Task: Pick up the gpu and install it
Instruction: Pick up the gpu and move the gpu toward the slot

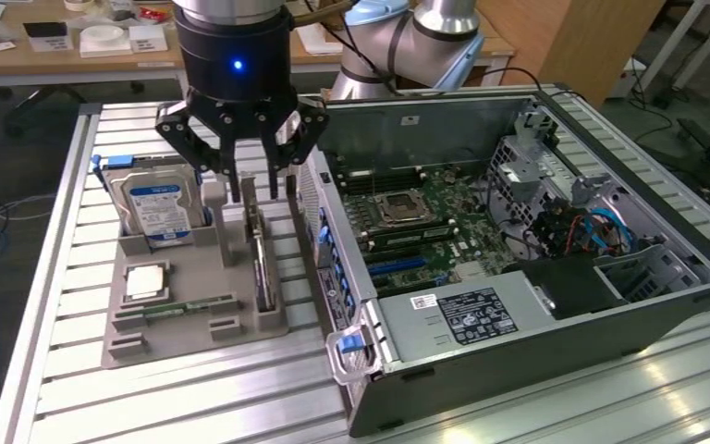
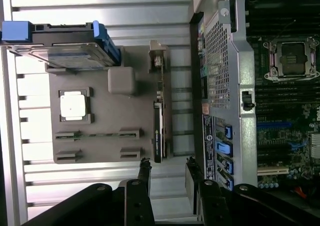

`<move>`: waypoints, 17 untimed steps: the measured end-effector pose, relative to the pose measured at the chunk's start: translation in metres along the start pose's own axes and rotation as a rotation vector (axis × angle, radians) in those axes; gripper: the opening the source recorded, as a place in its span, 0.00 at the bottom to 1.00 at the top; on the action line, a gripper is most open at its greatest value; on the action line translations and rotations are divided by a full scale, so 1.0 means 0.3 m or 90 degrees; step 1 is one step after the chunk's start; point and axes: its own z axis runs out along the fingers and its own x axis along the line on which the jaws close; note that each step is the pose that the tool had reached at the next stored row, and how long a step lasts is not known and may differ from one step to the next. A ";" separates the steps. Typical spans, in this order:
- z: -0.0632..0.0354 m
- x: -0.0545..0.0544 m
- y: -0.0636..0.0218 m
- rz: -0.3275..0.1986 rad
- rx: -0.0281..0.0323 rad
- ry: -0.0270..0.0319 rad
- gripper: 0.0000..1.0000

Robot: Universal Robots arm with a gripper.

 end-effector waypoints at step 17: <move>0.086 0.002 -0.004 0.000 0.0001 0.0001 0.42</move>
